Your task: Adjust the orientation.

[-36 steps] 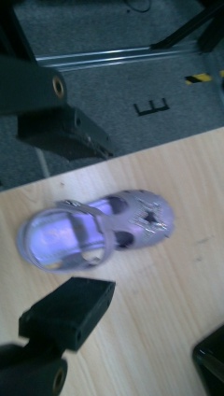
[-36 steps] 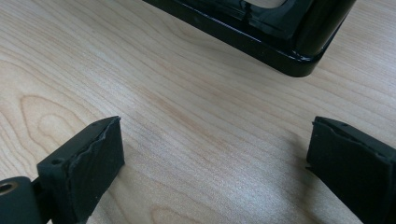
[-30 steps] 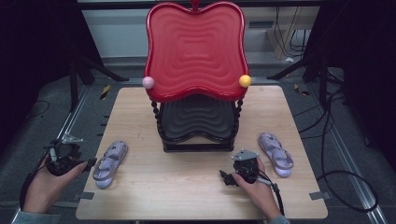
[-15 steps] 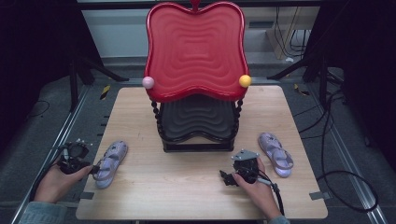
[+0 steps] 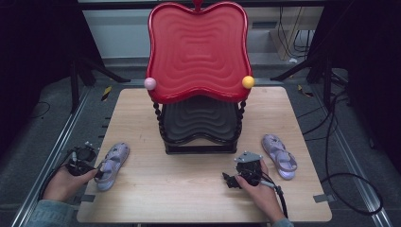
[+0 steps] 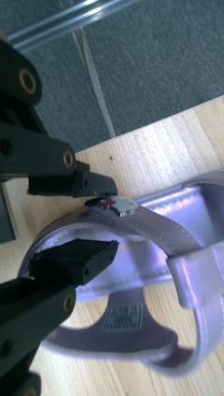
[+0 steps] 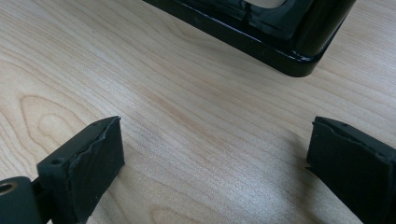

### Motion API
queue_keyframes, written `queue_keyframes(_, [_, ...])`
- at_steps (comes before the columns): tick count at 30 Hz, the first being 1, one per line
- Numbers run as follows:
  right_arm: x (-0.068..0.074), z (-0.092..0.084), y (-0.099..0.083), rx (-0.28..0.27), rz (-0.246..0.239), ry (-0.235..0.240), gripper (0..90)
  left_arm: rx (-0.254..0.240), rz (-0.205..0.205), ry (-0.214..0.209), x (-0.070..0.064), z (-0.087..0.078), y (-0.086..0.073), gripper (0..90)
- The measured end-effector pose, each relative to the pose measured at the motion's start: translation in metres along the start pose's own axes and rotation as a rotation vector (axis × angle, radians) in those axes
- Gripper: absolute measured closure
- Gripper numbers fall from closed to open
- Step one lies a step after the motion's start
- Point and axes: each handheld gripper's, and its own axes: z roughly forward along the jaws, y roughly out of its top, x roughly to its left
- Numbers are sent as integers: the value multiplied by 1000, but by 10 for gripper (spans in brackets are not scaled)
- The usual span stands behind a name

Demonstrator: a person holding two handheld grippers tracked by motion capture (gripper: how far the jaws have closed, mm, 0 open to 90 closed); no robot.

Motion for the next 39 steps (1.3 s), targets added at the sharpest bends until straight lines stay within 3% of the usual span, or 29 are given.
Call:
queue_keyframes(5, [0,0,0,0,0,0,43,3,-13,-9,4,0,2,800])
queue_keyframes(9, [0,0,0,0,0,0,43,-17,-16,-19,4,-3,0,821])
queue_keyframes(13, [0,0,0,0,0,0,43,-55,11,-42,-7,-14,-2,829])
queue_keyframes(14, [0,0,0,0,0,0,43,-64,48,-55,-18,-20,-2,830])
queue_keyframes(15, [0,0,0,0,0,0,43,-64,48,-55,-18,-20,-2,830])
queue_keyframes(18, [0,0,0,0,0,0,43,-87,113,-62,-42,-26,0,830])
queue_keyframes(19, [0,0,0,0,0,0,43,-112,150,-82,-58,-30,4,830])
queue_keyframes(20, [0,0,0,0,0,0,43,-112,150,-82,-58,-30,4,830])
queue_keyframes(21, [0,0,0,0,0,-1,43,-129,189,-111,-74,-32,11,830])
queue_keyframes(22, [0,0,0,0,0,-1,43,-129,189,-111,-74,-32,11,830])
queue_keyframes(23, [0,0,0,0,0,0,43,-140,226,-132,-91,-32,19,830])
queue_keyframes(24, [0,0,0,0,0,0,43,-140,226,-132,-91,-32,19,830])
queue_keyframes(25, [0,0,0,0,0,-1,43,-145,258,-145,-108,-29,28,830])
queue_keyframes(26, [0,0,0,0,0,-1,43,-145,258,-145,-108,-29,28,831])
queue_keyframes(30, [0,0,0,0,0,0,43,-144,314,-167,-143,-15,46,830])
queue_keyframes(36, [0,0,0,-1,-1,1,43,-122,327,-155,-163,6,58,830])
queue_keyframes(39, [0,0,0,0,0,1,43,-127,322,-157,-164,7,57,831])
